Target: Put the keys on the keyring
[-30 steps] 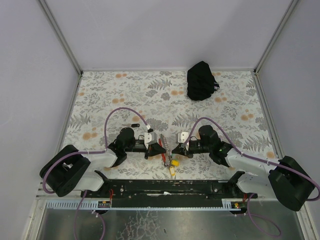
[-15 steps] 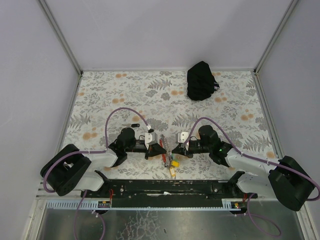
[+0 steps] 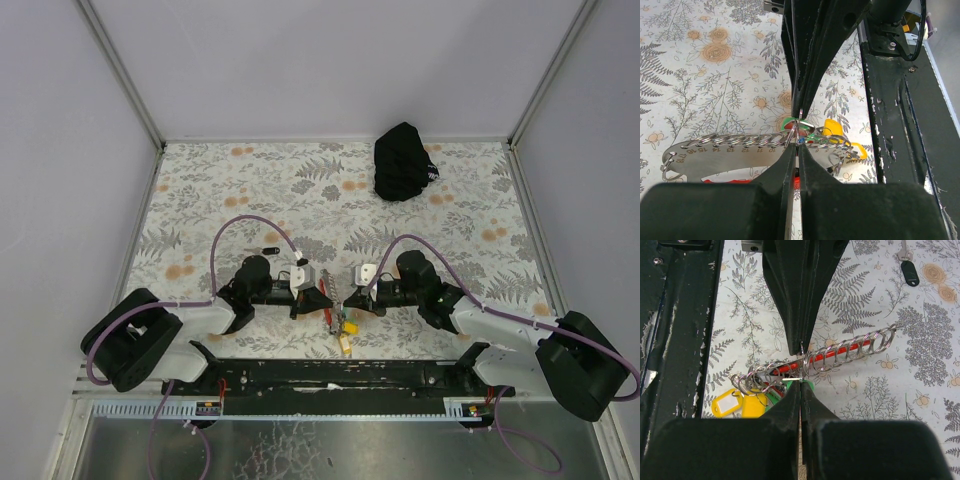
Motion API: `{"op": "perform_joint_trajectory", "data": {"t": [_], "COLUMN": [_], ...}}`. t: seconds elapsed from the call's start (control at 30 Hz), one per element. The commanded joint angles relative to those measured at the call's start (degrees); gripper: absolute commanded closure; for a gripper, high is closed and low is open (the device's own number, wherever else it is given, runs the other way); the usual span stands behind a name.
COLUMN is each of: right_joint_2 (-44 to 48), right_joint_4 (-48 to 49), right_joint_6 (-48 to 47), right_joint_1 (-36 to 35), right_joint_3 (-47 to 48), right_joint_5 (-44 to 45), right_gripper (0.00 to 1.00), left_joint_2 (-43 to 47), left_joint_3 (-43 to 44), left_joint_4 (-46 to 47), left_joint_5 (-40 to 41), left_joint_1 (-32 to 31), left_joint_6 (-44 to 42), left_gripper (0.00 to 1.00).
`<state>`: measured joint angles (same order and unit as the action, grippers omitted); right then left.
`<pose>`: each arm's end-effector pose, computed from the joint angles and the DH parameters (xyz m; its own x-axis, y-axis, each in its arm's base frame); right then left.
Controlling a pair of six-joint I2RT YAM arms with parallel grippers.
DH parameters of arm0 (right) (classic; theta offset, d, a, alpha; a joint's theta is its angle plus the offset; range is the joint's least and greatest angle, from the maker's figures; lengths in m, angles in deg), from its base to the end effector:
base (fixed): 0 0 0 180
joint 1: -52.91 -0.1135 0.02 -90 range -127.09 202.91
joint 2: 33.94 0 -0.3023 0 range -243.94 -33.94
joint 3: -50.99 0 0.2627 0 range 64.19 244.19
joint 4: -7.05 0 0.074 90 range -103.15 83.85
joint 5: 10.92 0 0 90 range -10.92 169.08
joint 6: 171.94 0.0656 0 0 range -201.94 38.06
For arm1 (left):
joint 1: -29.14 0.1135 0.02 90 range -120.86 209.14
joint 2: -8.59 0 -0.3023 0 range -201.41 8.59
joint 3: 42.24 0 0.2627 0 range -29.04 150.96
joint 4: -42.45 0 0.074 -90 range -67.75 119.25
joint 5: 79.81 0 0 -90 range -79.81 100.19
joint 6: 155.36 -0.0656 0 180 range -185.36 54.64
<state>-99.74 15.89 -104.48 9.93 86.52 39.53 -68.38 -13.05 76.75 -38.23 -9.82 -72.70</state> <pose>0.1463 0.1934 0.2113 0.1209 -0.2914 -0.9489 -0.9885 0.0523 -0.1420 0.1578 -0.1907 0.1861 -0.0542 0.1529 -0.9868 0.9980 0.0395 -0.0487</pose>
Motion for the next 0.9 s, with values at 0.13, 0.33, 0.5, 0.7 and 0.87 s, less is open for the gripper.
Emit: {"op": "perform_joint_trajectory", "data": {"t": [0.13, 0.33, 0.5, 0.7, 0.87], "right_joint_2": [-0.63, -1.17, -1.46, -2.05, -1.37], "right_joint_4": [1.92, 1.45, 1.29, 0.64, 0.44], "right_joint_6": [0.48, 0.94, 1.5, 1.78, 1.06], "right_joint_1": [-0.96, -1.02, -1.05, -1.1, -1.34], "right_joint_3": [3.05, 3.63, 4.07, 4.57, 4.32], "right_joint_5": [-1.17, -1.89, -1.98, -0.88, -0.67], "right_gripper": [1.0, 1.0, 1.0, 1.0, 1.0], "left_joint_2": [0.1, 0.96, 1.62, 2.33, 2.45], "left_joint_3": [1.77, 1.6, 1.38, 1.34, 1.37], "left_joint_4": [4.11, 3.38, 3.25, 3.3, 3.46], "left_joint_5": [1.63, 3.92, 4.89, 4.73, 6.92], "left_joint_1": [-1.07, -2.19, -2.84, -3.41, -3.52], "left_joint_6": [-0.92, -1.76, -2.18, -2.33, -1.04], "left_gripper": [1.0, 1.0, 1.0, 1.0, 1.0]}}
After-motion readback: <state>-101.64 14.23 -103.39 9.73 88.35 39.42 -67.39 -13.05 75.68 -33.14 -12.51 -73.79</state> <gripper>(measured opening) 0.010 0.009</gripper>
